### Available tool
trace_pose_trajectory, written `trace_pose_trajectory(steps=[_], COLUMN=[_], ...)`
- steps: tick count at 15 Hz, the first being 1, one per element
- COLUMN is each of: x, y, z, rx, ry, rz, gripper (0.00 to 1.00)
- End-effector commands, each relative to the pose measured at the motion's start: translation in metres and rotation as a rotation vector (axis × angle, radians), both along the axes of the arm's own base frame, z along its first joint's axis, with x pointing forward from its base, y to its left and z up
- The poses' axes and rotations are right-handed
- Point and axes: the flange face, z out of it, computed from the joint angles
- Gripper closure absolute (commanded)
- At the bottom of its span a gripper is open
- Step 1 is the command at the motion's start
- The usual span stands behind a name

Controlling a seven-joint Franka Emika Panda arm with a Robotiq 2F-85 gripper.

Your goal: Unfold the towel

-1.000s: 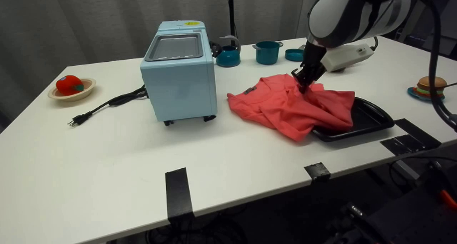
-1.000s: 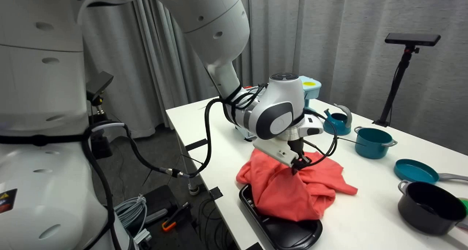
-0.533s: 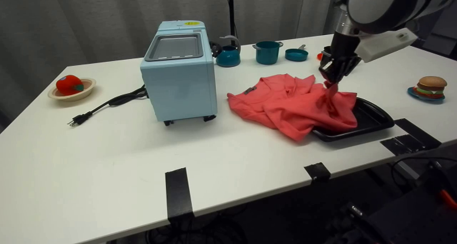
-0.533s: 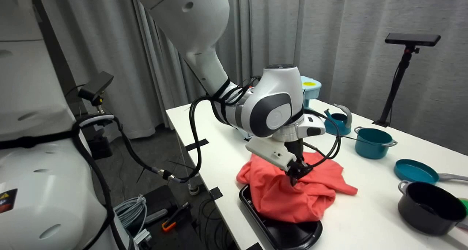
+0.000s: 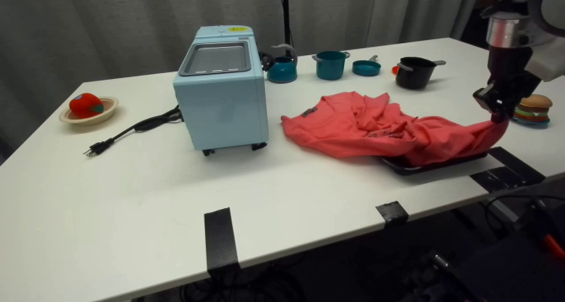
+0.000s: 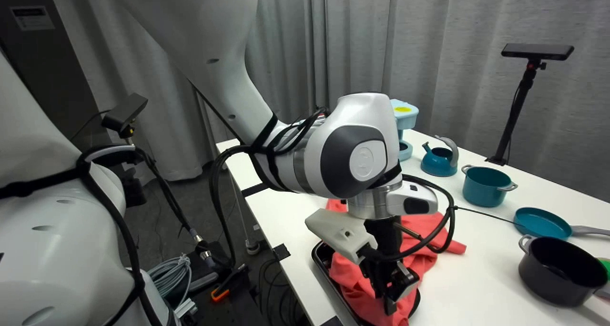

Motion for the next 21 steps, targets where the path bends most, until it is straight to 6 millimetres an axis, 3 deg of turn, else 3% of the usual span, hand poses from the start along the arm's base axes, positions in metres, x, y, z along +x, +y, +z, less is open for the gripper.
trace_pose_trajectory(steps=[1, 3, 7, 8, 13, 20, 21], x=[-0.014, -0.01, 0.006, 0.012, 0.04, 0.05, 0.049], y=[-0.006, 0.002, 0.041, 0.054, 0.096, 0.117, 0.118], z=[0.008, 0.011, 0.02, 0.021, 0.011, -0.032, -0.039], rx=[-0.049, -0.038, 0.064, 0.099, 0.223, 0.282, 0.285], ry=[0.022, 0.029, -0.042, -0.07, -0.196, -0.23, -0.222], rz=[-0.041, -0.043, -0.012, -0.01, -0.013, -0.044, -0.048], gripper=[0.47, 0.33, 0.02, 0.0, 0.0, 0.0, 0.21])
